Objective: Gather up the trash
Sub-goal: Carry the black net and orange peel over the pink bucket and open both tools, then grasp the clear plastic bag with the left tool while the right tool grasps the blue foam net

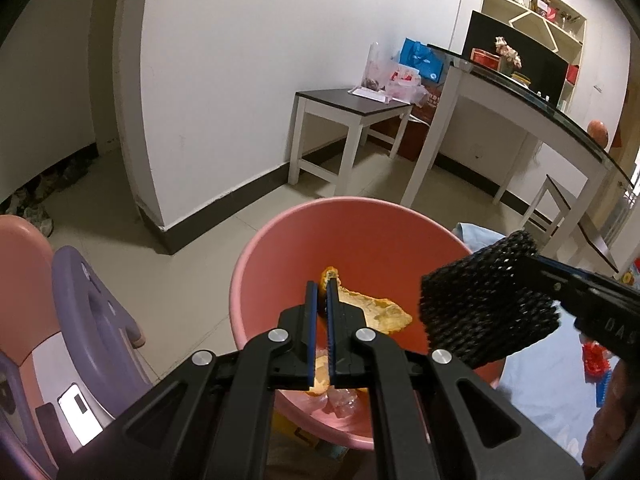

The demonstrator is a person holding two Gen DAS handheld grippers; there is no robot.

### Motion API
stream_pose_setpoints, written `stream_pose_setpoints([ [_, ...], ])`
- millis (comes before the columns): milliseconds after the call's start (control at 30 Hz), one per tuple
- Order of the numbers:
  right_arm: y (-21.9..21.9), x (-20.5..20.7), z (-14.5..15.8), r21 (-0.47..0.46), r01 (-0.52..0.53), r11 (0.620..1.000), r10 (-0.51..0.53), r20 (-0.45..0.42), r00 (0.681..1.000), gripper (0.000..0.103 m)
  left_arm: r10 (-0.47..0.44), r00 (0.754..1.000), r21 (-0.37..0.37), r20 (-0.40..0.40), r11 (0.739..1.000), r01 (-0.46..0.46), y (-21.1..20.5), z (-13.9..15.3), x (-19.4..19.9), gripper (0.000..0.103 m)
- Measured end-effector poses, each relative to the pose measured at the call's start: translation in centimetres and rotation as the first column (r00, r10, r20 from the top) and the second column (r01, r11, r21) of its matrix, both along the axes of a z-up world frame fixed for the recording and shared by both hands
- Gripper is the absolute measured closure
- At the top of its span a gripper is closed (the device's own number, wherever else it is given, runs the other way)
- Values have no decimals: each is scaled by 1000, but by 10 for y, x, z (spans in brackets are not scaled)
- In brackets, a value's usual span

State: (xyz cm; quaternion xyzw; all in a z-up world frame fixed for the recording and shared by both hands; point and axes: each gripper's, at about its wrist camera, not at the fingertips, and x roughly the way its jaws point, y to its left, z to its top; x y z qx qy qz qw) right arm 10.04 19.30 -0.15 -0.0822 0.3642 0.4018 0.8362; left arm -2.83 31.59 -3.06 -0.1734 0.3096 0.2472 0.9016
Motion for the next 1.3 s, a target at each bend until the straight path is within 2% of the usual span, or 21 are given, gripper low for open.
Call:
stream_pose_setpoints([
  [67, 0, 0, -1, 3, -6, 1000, 6, 0, 1000, 76, -7, 1000, -11, -16, 1000, 6, 0, 0, 2, 97],
  [167, -3, -2, 2, 17, -14, 1000, 14, 3, 1000, 68, -10, 1000, -19, -17, 1000, 10, 0, 3, 0, 86],
  [233, -7, -4, 5, 26, -13, 1000, 13, 9, 1000, 68, -12, 1000, -15, -2, 1000, 12, -3, 8, -3, 82],
  [500, -30, -18, 11, 51, -7, 999, 7, 1, 1000, 67, -45, 999, -47, 24, 998, 46, -15, 21, -10, 81],
  [733, -73, -33, 12, 58, 26, 998, -27, 2, 1000, 67, -106, 994, -25, 41, 994, 107, -47, 33, -12, 81],
  [1067, -176, -50, 4, 13, 146, 989, -146, 36, 989, 66, -232, 971, -36, 51, 972, 234, -108, 37, -2, 81],
  [1167, -221, -51, 0, 6, 213, 977, -213, 46, 976, 65, -256, 965, -44, 47, 965, 258, -125, 36, 5, 81],
  [1300, -277, -51, -7, 5, 312, 950, -312, 52, 949, 58, -307, 951, -61, 37, 949, 309, -149, 34, 20, 81],
])
